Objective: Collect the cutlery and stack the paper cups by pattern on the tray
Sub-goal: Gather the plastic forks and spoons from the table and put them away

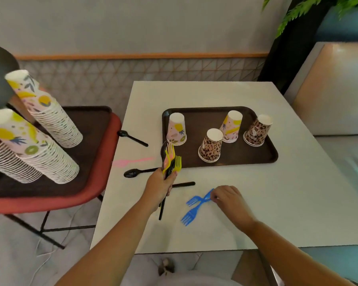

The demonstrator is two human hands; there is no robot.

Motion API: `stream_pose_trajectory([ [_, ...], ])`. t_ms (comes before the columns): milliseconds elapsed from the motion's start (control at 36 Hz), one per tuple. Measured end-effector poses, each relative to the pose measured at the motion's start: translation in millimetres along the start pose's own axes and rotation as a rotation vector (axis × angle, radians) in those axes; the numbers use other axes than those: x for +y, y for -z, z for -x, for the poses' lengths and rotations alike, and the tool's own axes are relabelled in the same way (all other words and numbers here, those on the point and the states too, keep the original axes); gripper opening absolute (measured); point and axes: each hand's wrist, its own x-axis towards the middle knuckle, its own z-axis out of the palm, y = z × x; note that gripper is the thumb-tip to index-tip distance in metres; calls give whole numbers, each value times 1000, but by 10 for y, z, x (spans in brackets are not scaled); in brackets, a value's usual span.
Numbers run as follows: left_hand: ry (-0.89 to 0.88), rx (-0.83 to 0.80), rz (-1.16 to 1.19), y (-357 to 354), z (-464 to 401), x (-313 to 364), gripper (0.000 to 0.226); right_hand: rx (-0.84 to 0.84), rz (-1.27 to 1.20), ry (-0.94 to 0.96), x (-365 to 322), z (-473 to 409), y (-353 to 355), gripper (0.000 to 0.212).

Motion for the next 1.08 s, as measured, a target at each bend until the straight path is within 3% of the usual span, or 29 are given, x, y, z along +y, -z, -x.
stream_pose_trajectory([
  [111,28,58,18,15,61,-88,27,-160,-86,-14,-121,-146,-48,19],
  [222,49,127,76,51,117,-150,24,-331,-82,89,-125,-193,-136,45],
  [306,70,171,113,88,164,-184,21,-381,-103,136,-136,-211,-172,41],
  [389,73,211,162,120,200,-223,22,-393,-75,174,-131,-263,-227,29],
  [444,66,242,165,128,222,-242,25,-302,23,256,-134,-305,-274,22],
  [528,54,290,164,143,250,-282,29,-126,129,333,-168,-366,-345,21],
  [667,72,374,195,193,292,-302,20,-66,160,288,-394,-535,-318,27],
  [806,64,391,232,288,289,-302,15,-248,29,139,-622,-725,-304,30],
  [1083,54,390,225,607,165,-393,22,-345,-40,44,-721,-1007,-464,40],
])
